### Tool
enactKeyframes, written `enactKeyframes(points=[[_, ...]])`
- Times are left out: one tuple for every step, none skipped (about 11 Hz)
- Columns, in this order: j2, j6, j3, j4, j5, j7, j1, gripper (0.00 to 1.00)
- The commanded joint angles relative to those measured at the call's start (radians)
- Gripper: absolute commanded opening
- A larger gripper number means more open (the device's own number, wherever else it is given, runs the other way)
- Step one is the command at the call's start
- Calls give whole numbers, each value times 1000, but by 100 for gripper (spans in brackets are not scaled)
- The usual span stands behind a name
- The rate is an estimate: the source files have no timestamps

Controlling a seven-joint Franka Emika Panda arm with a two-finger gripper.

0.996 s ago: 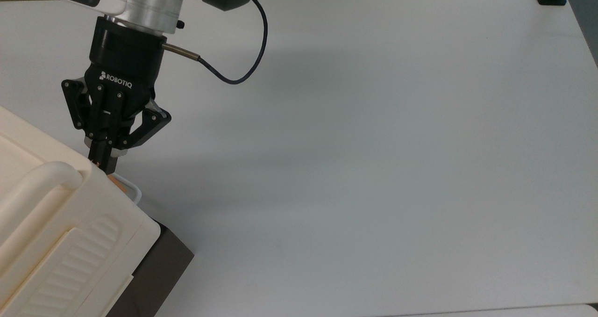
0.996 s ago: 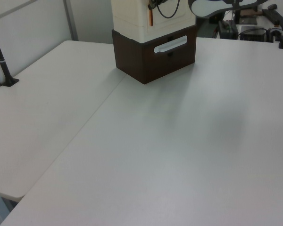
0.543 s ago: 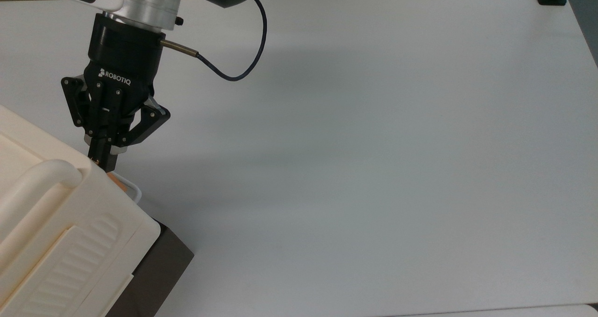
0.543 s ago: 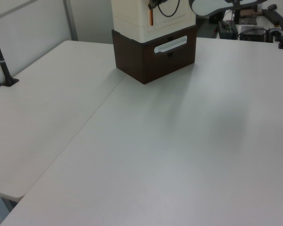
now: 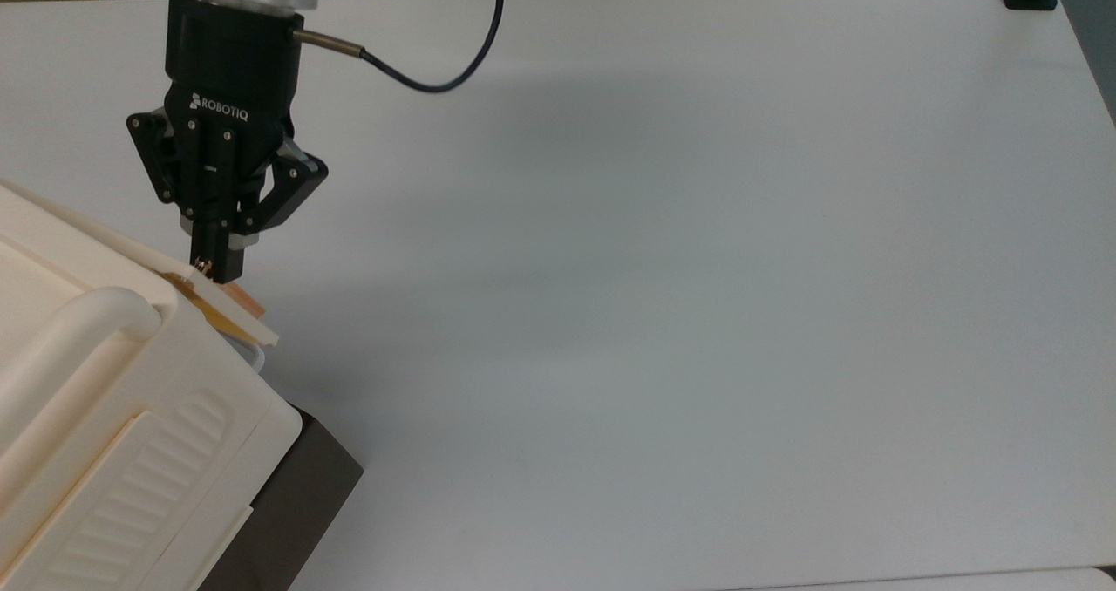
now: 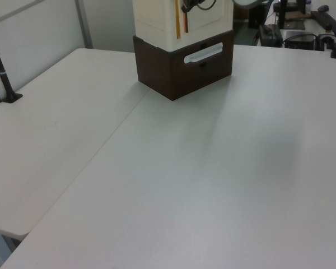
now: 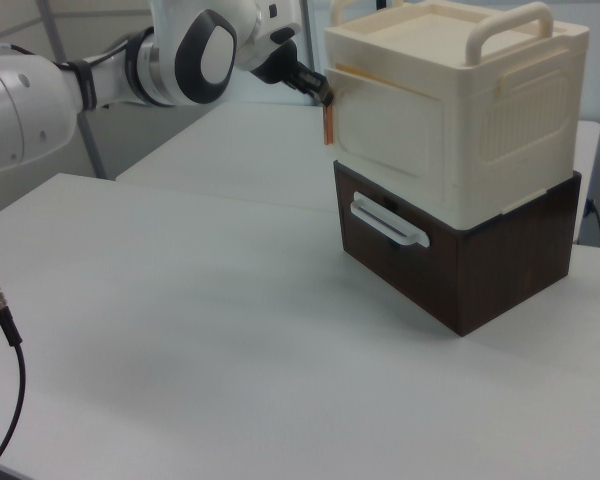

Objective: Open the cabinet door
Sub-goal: 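Pull the door edge outward, swinging the door open on its hinge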

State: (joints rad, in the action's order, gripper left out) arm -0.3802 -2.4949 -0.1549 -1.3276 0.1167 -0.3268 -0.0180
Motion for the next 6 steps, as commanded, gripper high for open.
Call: enactKeyframes(points=[[92, 198, 12, -64, -182, 122, 0, 0], [113, 274, 9, -64, -227, 168, 4, 0], [132, 350, 6, -64, -265, 214, 6, 0], [145, 410, 2, -65, -288, 248, 7, 0], [149, 453, 2, -65, -295, 273, 13, 2], [147, 485, 1, -65, -298, 305, 26, 9]])
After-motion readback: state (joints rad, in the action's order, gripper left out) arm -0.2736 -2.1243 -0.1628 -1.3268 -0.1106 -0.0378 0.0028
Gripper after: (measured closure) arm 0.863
